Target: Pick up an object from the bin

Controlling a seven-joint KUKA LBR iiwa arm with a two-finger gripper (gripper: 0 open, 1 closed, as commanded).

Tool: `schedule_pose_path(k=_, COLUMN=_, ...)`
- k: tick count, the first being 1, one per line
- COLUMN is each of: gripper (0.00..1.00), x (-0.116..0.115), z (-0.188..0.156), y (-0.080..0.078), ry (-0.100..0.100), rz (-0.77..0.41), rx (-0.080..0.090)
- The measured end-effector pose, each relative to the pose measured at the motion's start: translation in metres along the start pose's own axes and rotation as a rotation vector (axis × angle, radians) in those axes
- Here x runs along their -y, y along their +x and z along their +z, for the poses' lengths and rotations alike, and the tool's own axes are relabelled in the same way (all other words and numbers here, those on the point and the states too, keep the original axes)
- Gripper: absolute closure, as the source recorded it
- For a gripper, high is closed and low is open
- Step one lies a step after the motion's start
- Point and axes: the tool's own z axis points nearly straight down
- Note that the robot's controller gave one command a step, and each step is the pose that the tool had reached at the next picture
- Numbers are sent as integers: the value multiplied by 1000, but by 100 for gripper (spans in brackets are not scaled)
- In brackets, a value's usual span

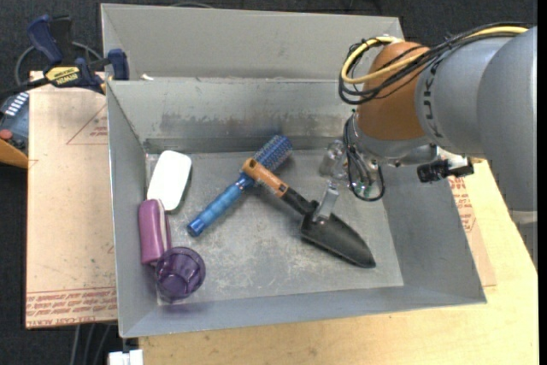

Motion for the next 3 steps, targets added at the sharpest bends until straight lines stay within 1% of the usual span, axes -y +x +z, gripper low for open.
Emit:
schedule_pose_path(k=1, gripper=0, x=-10, z=4, y=16, ry=-1, rz=-276, rx=5)
schedule_pose_path(k=2, gripper=0, x=1, z=5, y=45, ry=-2, rz=-242, rx=1)
schedule_pose_path(k=3, gripper=100, x=1, z=3, y=63, ry=-3, rz=121, rx=6)
